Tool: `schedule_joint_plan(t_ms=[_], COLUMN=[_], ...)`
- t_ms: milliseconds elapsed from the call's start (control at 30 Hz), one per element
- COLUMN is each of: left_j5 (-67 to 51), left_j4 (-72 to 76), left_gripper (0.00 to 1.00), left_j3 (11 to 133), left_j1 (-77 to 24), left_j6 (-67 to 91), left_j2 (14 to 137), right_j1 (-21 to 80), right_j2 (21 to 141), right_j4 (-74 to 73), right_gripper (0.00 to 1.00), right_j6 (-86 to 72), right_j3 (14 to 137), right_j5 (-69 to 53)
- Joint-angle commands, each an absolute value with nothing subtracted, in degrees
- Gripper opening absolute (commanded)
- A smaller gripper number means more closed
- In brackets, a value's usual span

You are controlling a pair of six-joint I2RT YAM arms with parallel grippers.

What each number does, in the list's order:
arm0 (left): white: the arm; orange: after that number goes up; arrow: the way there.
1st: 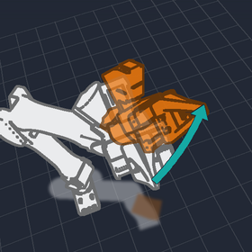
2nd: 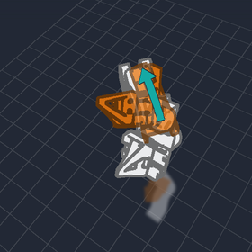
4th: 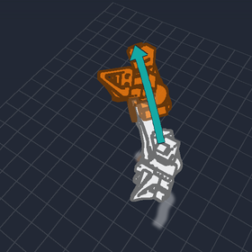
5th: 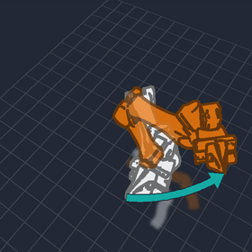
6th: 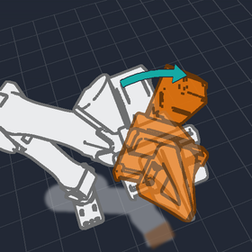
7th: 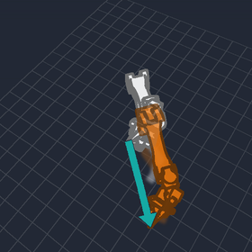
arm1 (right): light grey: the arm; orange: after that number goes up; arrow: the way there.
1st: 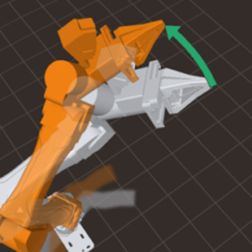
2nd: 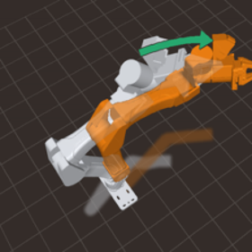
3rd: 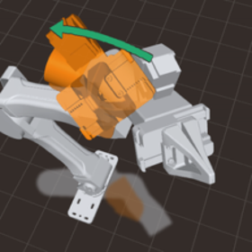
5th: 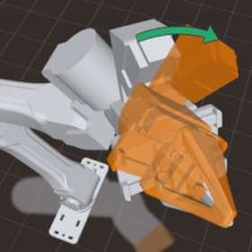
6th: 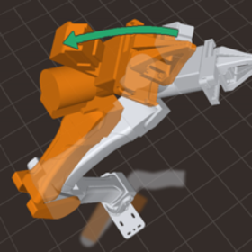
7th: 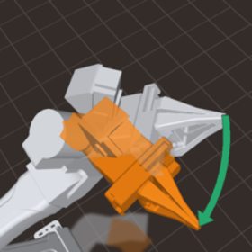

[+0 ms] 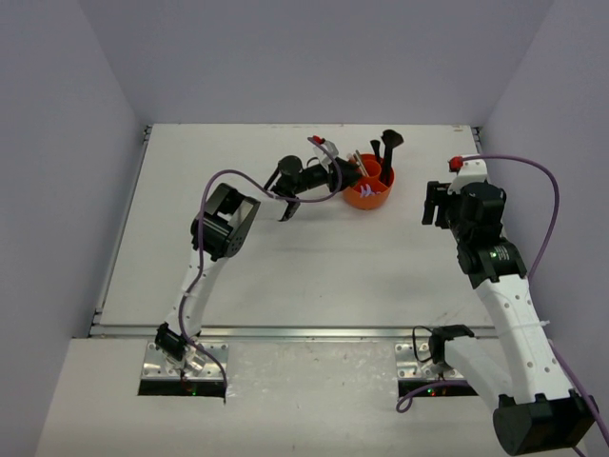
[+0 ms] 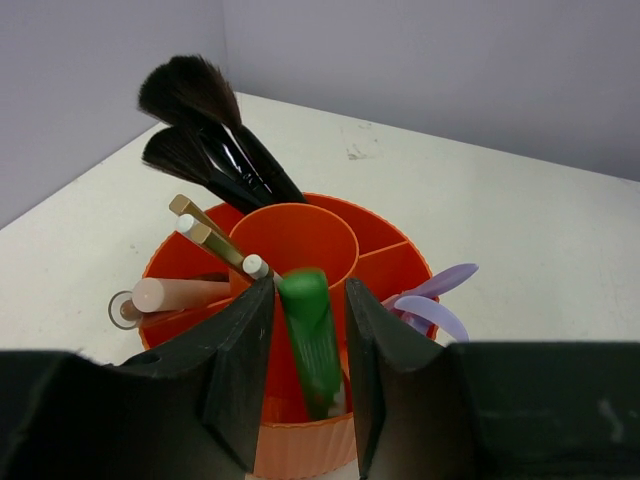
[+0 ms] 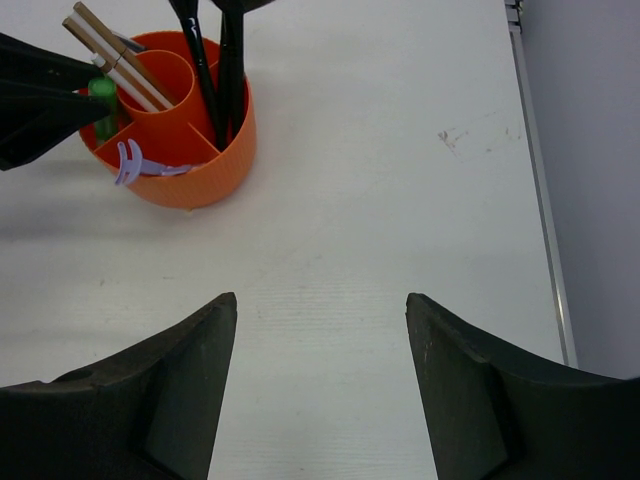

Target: Organize the makeup

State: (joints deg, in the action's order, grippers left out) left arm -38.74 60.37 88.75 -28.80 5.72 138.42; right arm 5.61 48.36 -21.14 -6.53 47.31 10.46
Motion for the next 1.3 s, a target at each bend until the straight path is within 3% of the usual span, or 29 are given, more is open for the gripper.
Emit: schedule_joint_plan(t_ms=[0,467,633,767,1000,1167,1267], left_j5=[-40.4,-38.9,-39.1,-35.6,-28.0,-17.8,-15.0], left_j4=[63.5,56.3,44.0,25.1,-5.6,-16.4,-16.5], left_gripper=[0.35,0.39,0.39,0.40,0.57,0.63,0.64], left_j3=[90.1,91.5,97.3,104.4,118.8,119.0,112.1], left_j1=[-28.7,-28.3,-27.4,-27.2,-25.5,-19.4,-10.6], left_j6=[4.7,2.9,5.1,6.2,0.1,-2.6,2.4], left_j2=[138.3,131.5,129.3,127.1,124.8,121.6,117.5], right_j1=[5.7,5.7,5.7,4.7,-1.1,-3.5,-3.5], right_j2=[47.7,48.6,52.3,59.7,70.2,76.9,79.0], right_j4=[-20.1,-21.0,-21.2,-23.3,-24.8,-25.1,-25.8], right_gripper=[0.70,0.72,0.75,0.80,0.99,0.99,0.99], right_j6=[-6.0,-8.2,-10.3,-12.0,-18.0,-20.4,-22.4], right_j3=[49.0,47.7,47.0,49.5,52.8,55.1,56.2], right_j5=[10.5,11.5,12.4,11.7,6.6,5.4,8.6])
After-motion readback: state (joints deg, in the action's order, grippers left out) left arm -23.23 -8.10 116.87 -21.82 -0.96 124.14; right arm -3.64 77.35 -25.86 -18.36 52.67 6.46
